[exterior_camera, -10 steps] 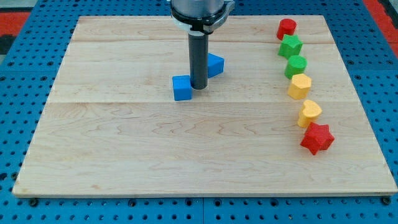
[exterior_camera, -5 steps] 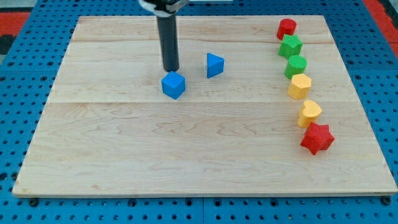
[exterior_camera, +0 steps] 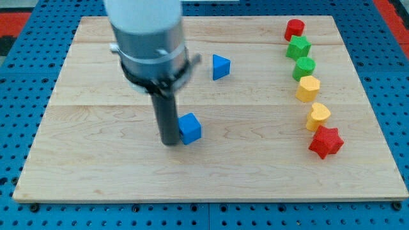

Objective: Move the blue cube bottom of the red star

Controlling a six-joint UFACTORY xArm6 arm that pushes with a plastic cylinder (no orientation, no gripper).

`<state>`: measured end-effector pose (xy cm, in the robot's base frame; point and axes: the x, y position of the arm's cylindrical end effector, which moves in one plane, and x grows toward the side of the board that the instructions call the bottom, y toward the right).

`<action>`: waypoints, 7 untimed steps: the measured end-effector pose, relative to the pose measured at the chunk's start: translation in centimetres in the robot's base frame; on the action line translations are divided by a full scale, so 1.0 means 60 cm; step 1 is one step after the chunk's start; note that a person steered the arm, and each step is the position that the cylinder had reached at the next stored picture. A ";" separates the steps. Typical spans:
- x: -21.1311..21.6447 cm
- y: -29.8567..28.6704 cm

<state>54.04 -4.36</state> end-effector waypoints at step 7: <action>-0.010 0.171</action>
<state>53.41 5.87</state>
